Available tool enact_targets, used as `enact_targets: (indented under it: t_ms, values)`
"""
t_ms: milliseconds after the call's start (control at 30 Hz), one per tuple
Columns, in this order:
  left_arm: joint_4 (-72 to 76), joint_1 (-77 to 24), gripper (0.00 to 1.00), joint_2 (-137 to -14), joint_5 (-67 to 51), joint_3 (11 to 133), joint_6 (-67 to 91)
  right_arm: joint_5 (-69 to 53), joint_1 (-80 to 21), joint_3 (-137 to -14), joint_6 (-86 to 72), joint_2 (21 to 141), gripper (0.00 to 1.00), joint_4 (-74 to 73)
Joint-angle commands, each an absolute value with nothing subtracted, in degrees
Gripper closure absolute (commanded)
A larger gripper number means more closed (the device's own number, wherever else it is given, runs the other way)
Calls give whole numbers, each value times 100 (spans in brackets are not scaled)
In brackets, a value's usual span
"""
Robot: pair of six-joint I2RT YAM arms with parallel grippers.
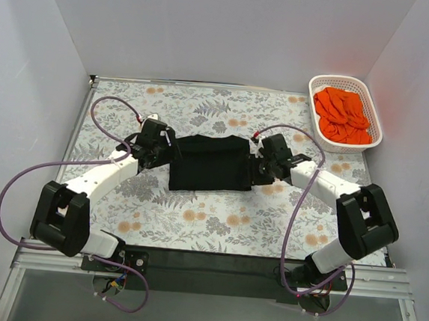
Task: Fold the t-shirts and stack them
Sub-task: Fold the tshirt
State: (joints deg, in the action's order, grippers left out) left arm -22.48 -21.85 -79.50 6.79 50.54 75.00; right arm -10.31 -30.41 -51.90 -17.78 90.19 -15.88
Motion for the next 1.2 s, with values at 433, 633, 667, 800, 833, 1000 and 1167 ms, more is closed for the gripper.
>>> enact_targets:
  t_ms: [433, 633, 667, 800, 833, 1000, 1167]
  values:
    - [-2478, -1714, 37, -9263, 879, 6442, 8261, -1063, -2303, -7786, -1721, 10062, 51, -1600]
    - [-2487, -1687, 40, -9825, 1011, 6899, 8315, -1257, -2311, -8024, -2469, 10573, 52, -1301]
    - [-2487, -1687, 40, -9878, 1019, 6934, 8314, -1196, -2303, -8051, -2513, 10625, 52, -1292]
    - [-2487, -1687, 41, -10133, 888, 7084, 8271, -1151, -2294, -8103, -2645, 10871, 52, -1248]
    - [-2461, -1687, 42, -10177, 862, 7101, 8271, -1151, -2303, -8121, -2689, 10907, 52, -1248]
    - [-2408, -1687, 47, -10265, 800, 7101, 8218, -1187, -2294, -8104, -2742, 11083, 53, -1160]
    - [-2338, -1687, 52, -10371, 721, 7154, 8130, -1230, -2294, -8112, -2769, 11144, 55, -1028]
